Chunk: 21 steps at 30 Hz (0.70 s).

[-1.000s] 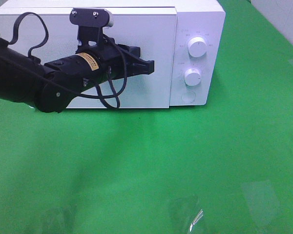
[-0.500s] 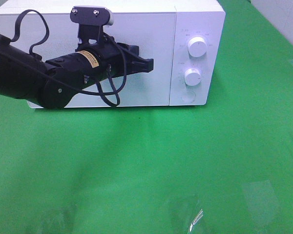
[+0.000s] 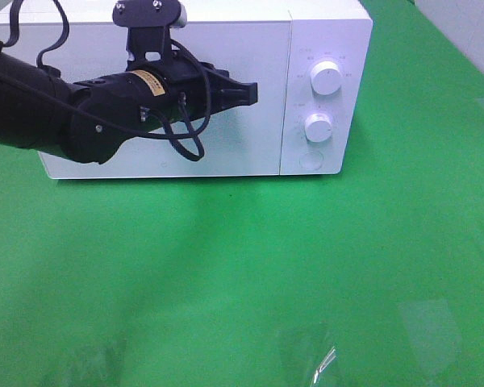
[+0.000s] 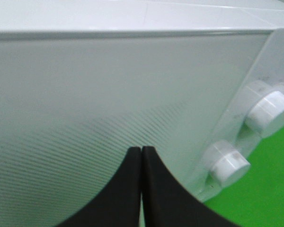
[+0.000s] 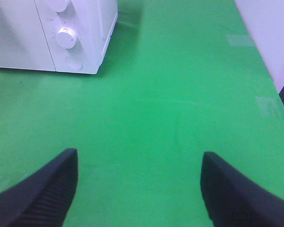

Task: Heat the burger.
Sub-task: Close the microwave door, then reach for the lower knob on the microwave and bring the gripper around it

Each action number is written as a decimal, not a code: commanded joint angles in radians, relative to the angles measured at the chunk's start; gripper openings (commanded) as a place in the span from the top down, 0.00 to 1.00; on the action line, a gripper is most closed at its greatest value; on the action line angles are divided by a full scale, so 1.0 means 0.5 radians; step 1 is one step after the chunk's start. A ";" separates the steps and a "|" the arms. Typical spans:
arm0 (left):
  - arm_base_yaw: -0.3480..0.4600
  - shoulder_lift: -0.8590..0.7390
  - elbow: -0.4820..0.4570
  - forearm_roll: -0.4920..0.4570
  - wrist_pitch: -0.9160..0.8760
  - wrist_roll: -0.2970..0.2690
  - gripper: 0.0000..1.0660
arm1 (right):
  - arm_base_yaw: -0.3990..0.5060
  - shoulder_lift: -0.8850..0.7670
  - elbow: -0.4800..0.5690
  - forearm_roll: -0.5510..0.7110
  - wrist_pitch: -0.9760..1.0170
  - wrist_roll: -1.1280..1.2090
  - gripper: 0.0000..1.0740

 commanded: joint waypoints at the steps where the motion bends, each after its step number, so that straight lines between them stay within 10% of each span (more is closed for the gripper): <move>1: -0.094 -0.036 -0.016 -0.014 0.180 0.008 1.00 | -0.010 -0.054 0.008 -0.002 -0.018 -0.032 0.34; 6: -0.164 -0.036 -0.016 -0.010 0.368 0.008 0.83 | -0.010 -0.054 0.008 -0.002 -0.018 -0.032 0.34; 8: -0.206 -0.036 -0.016 -0.008 0.544 0.008 0.52 | -0.010 -0.054 0.008 -0.002 -0.018 -0.032 0.34; 13: -0.238 -0.040 -0.018 -0.026 0.906 0.004 0.15 | -0.010 -0.054 0.008 -0.002 -0.018 -0.032 0.34; 21: -0.240 -0.166 -0.018 -0.026 1.642 0.002 0.12 | -0.006 -0.054 0.008 -0.002 -0.018 -0.032 0.34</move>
